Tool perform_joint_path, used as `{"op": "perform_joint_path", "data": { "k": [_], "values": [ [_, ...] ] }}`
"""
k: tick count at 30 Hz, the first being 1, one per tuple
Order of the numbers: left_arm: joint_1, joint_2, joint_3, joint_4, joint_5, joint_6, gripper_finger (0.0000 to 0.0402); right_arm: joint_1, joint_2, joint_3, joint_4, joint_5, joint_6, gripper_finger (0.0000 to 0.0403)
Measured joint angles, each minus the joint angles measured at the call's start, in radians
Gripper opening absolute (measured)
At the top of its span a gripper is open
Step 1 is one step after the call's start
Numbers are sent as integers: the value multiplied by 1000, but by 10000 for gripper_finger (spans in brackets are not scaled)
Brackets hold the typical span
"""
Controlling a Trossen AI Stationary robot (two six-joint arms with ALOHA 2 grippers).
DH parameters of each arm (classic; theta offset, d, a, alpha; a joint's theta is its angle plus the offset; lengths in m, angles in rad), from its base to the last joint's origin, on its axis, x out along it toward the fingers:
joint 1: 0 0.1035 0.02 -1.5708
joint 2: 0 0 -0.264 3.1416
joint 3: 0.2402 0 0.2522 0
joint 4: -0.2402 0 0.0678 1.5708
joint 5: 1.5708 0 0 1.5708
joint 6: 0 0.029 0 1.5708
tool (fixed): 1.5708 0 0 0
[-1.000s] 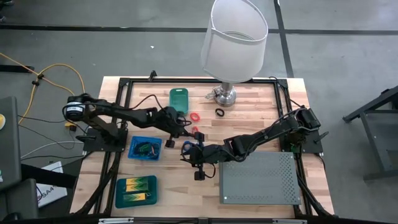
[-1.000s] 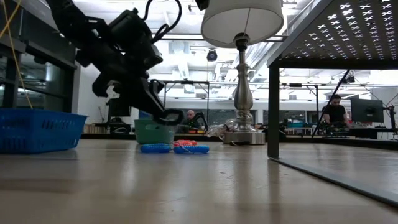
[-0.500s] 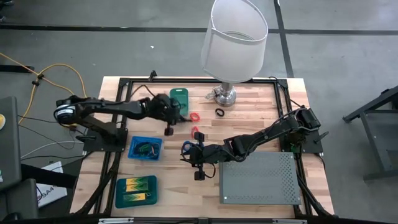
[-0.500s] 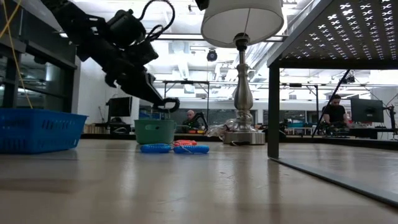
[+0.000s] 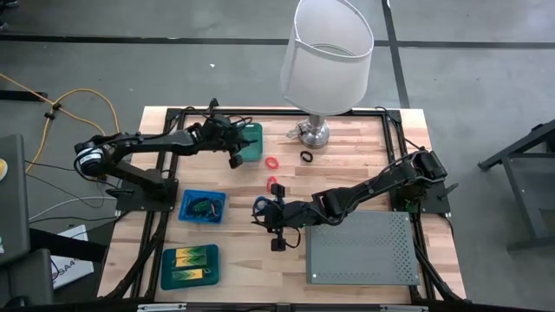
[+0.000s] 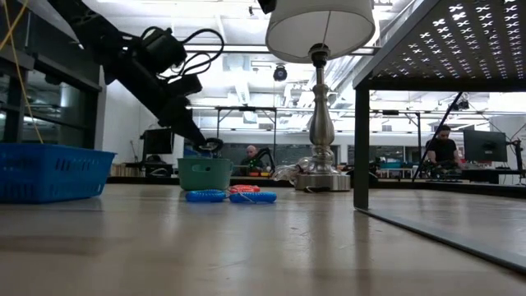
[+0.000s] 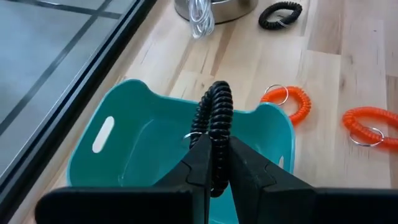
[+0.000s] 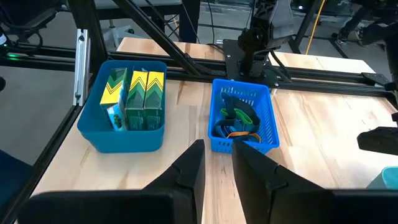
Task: Pick & Place Office Desk Supplies
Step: Put the bottom black spring rubberband into the green bin
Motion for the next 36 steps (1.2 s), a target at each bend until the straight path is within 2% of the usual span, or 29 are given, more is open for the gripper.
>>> {"op": "perform_joint_path", "data": {
  "k": [8,14,31,36],
  "values": [
    [-10,17,0,-53,-28,-13,36,0,0,0,0,0,0,69],
    [-11,24,0,-53,-28,-16,48,0,0,0,0,0,0,69],
    [-11,24,0,-69,-25,-24,53,0,0,0,0,0,0,69],
    [-11,24,0,-71,-24,-24,88,0,0,0,0,0,0,69]
  ]
}}
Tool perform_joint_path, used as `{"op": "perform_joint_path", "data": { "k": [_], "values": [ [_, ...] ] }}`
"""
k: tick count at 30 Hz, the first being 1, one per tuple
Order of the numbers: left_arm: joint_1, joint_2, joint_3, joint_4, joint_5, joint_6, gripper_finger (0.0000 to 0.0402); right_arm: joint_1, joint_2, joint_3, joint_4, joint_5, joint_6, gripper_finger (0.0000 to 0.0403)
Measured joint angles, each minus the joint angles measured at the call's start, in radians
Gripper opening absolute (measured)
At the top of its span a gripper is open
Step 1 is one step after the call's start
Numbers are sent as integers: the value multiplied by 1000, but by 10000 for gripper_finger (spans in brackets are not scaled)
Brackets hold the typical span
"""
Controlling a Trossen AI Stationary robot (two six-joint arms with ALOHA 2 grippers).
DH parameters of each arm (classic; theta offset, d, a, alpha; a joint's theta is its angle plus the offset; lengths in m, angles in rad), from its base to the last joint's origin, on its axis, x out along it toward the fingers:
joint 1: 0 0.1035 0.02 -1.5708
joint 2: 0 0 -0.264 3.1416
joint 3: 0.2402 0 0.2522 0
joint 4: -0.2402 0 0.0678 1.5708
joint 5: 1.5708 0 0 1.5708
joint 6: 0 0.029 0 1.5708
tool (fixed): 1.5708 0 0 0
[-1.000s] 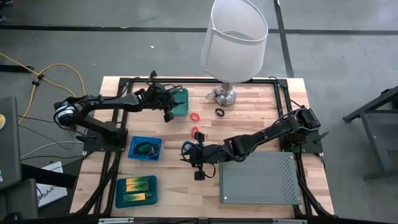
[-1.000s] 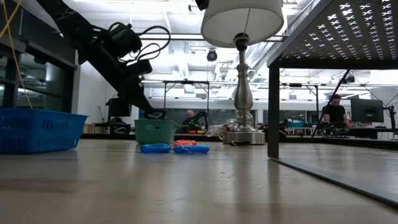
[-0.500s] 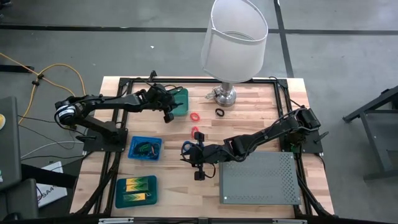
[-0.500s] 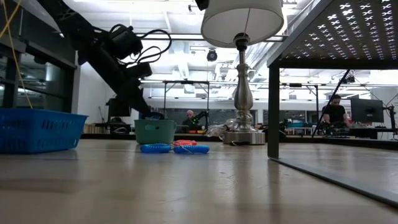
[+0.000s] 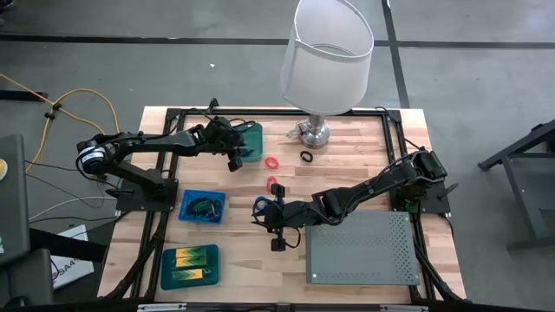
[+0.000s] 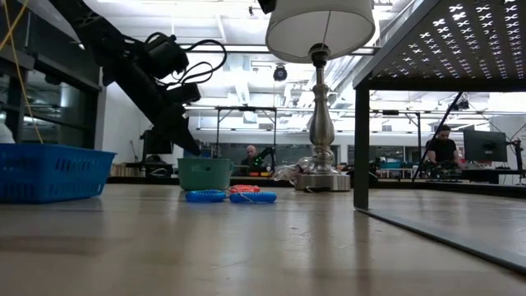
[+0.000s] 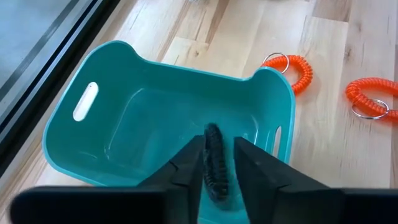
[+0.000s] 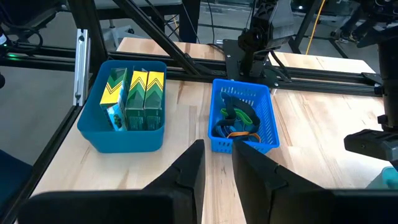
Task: Pick & Place Office Desk Supplies
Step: Put the bottom black spring rubberband into the green bin, then put the blue spring rubberband into the green bin
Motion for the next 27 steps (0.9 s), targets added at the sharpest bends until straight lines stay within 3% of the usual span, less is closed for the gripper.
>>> {"op": "perform_joint_path", "data": {
  "k": [6,11,15,19,27],
  "values": [
    [0,0,0,0,0,0,139,0,0,0,0,0,0,69],
    [0,0,0,24,13,14,144,0,0,0,0,0,0,69],
    [-11,-21,0,67,87,32,144,0,0,0,0,0,0,69],
    [-77,-47,0,73,122,40,144,0,0,0,0,0,0,69],
    [-293,-79,0,76,90,88,144,0,0,0,0,0,0,69]
  ]
}}
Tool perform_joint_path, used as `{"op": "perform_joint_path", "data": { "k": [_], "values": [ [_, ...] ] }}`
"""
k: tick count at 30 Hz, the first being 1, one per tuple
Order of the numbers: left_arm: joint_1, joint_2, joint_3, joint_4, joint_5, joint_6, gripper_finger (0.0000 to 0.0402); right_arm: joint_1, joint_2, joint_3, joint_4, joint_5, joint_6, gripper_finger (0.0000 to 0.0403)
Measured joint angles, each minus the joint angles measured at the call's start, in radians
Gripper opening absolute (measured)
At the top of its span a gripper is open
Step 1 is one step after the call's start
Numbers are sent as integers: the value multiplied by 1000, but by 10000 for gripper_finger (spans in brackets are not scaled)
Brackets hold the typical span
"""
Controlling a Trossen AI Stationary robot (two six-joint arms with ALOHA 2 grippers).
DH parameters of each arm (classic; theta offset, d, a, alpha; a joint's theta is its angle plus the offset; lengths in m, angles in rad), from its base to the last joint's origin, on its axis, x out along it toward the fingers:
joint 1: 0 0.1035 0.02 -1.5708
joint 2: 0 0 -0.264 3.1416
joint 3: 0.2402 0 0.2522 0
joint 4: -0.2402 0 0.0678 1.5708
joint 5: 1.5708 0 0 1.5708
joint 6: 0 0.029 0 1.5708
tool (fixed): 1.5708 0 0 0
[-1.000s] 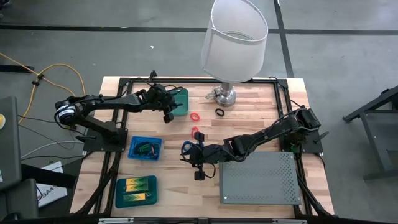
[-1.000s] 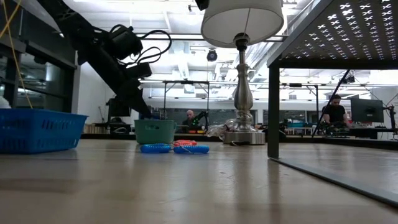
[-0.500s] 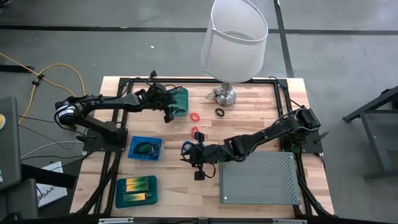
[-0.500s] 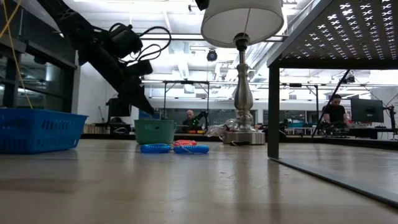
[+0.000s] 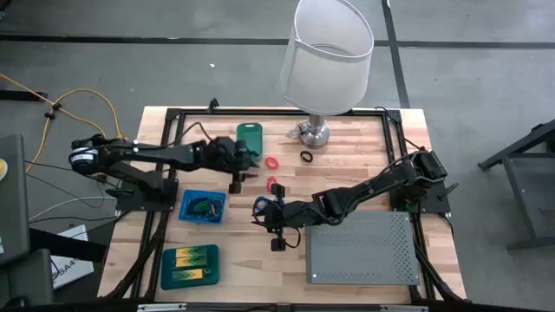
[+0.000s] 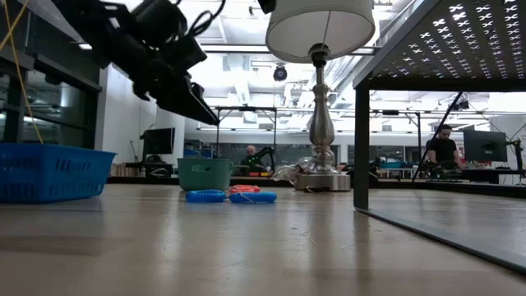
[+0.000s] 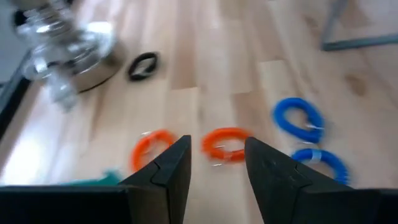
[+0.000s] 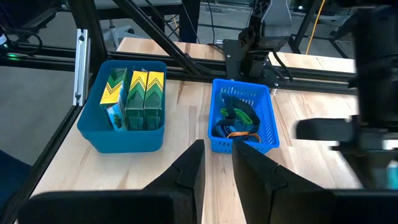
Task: Pick & Place Office Desk Supplies
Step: Put the blue spring rubberband into the green bin
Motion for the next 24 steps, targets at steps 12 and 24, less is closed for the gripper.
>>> {"op": "perform_joint_path", "data": {
  "k": [12,24],
  "values": [
    [-178,29,0,0,-87,-30,144,0,0,0,0,0,0,69],
    [-197,187,0,45,-41,-43,144,0,0,0,0,0,0,69]
  ]
}}
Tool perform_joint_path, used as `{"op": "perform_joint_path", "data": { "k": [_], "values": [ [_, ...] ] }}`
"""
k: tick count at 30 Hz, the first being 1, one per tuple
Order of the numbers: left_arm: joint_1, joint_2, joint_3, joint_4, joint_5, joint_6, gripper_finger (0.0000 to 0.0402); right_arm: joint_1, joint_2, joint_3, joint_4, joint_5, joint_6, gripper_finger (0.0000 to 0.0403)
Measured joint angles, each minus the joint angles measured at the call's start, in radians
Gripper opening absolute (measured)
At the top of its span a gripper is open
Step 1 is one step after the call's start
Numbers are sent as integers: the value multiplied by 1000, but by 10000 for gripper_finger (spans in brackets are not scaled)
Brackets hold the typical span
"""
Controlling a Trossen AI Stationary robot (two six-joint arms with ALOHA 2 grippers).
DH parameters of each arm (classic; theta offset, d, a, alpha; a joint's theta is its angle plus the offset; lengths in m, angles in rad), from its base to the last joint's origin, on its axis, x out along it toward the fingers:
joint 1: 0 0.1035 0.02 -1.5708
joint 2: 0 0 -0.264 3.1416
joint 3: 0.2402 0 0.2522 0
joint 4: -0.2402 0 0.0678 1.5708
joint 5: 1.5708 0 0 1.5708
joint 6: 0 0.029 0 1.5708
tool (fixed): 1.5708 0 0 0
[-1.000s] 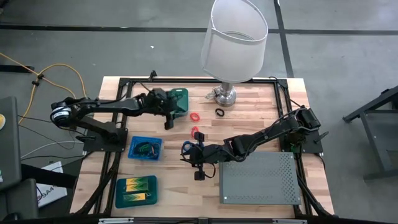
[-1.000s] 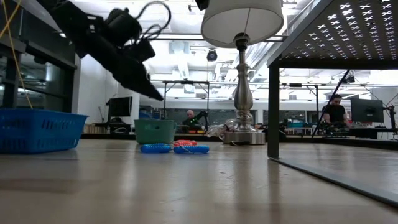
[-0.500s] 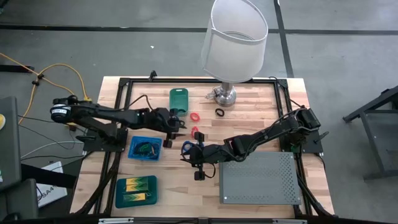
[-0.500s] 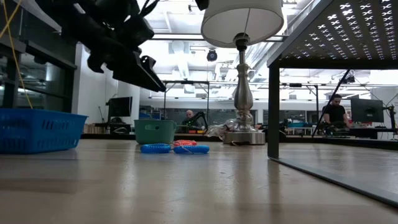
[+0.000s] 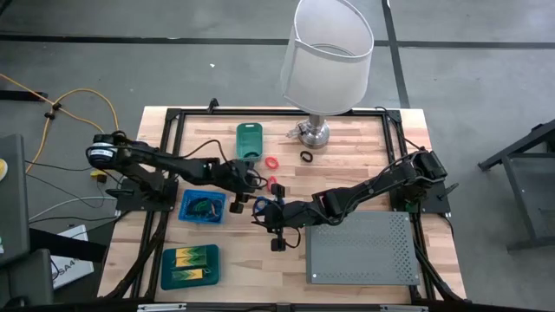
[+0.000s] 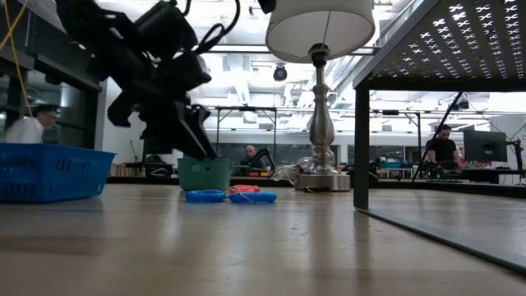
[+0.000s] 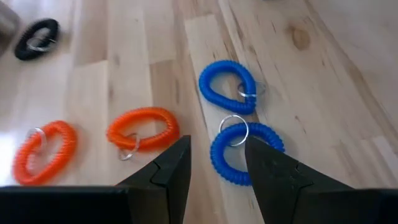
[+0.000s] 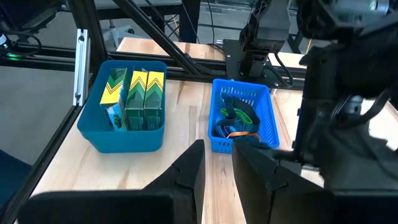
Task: Pick & Place Office Desk Supplies
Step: Put the blue spring rubberband into the green bin
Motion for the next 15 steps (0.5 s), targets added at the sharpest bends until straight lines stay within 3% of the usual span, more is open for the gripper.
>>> {"op": "perform_joint_path", "data": {
  "k": [15],
  "values": [
    [-53,126,1,108,-27,-8,144,0,0,0,0,0,0,69]
  ]
}}
